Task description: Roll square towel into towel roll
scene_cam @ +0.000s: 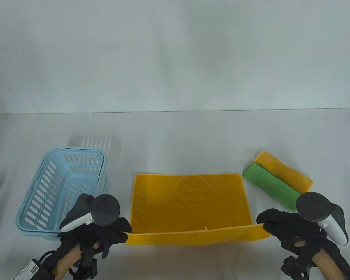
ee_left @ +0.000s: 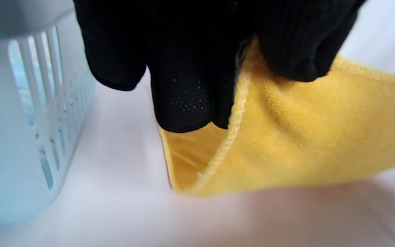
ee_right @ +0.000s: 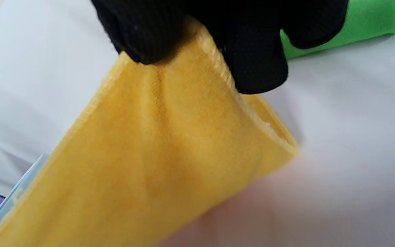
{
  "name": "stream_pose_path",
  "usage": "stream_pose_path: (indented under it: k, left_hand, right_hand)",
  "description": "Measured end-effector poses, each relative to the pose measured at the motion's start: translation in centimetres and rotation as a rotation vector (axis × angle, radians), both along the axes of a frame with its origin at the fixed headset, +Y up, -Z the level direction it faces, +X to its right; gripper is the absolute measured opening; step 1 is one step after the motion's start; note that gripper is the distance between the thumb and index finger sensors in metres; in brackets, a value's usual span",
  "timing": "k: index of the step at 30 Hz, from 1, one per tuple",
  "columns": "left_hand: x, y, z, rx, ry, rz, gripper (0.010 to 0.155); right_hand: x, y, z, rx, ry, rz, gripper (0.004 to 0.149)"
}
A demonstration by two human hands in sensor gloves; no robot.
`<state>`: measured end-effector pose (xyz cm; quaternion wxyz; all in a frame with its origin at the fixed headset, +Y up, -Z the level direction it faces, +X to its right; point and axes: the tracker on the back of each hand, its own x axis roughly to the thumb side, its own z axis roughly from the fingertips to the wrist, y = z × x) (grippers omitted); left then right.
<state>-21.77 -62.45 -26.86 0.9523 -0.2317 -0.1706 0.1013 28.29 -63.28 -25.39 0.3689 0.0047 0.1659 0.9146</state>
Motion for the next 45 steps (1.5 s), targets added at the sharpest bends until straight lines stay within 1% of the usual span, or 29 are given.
stream_pose_path:
  k: [5, 9, 10, 15, 19, 24, 27, 29, 35, 38, 40, 41, 45]
  left_hand:
    - [0.2, 0.5, -2.6, 0.1, 0.163, -0.017, 0.041]
    - [1.4, 0.9, -4.7, 0.185, 0.248, -0.08, 0.041]
    - [1.5, 0.9, -5.1, 0.188, 0.254, -0.09, 0.041]
    - [2.8, 0.5, -8.4, 0.203, 0.345, -0.167, 0.041]
    - [3.4, -0.8, -11.0, 0.176, 0.418, -0.205, 0.041]
    - [4.4, -3.3, -13.7, 0.161, 0.487, -0.267, 0.041]
    - [5.2, -5.2, -15.2, 0.173, 0.527, -0.316, 0.041]
    - [5.8, -6.4, -16.1, 0.198, 0.551, -0.36, 0.042]
    - [6.6, -9.3, -17.8, 0.241, 0.569, -0.436, 0.042]
    - [6.4, -10.3, -18.0, 0.23, 0.583, -0.438, 0.043]
    - [6.1, -10.8, -18.1, 0.217, 0.6, -0.43, 0.048]
    - [6.0, -11.0, -18.1, 0.214, 0.614, -0.423, 0.053]
    - [5.6, -10.9, -17.8, 0.228, 0.631, -0.397, 0.068]
  right_hand:
    - [-0.3, 0.1, -2.3, 0.05, -0.097, 0.035, 0.038]
    - [-0.6, -0.1, -4.6, 0.088, -0.172, 0.105, 0.038]
    - [-0.6, -0.1, -4.8, 0.089, -0.179, 0.11, 0.038]
    - [-1.3, -0.7, -7.9, 0.083, -0.253, 0.161, 0.038]
    - [-2.0, -1.8, -10.6, 0.06, -0.305, 0.222, 0.038]
    - [-3.2, -3.8, -13.3, 0.032, -0.354, 0.328, 0.039]
    - [-4.3, -5.3, -14.8, 0.031, -0.388, 0.433, 0.039]
    - [-5.3, -6.3, -15.8, 0.046, -0.402, 0.537, 0.039]
    - [-7.6, -8.2, -17.1, 0.104, -0.414, 0.791, 0.039]
    - [-8.0, -8.7, -17.5, 0.111, -0.417, 0.852, 0.039]
    - [-8.1, -9.0, -17.6, 0.101, -0.418, 0.867, 0.042]
    - [-8.1, -9.1, -17.6, 0.104, -0.421, 0.871, 0.044]
    - [-8.0, -8.9, -17.5, 0.109, -0.435, 0.878, 0.057]
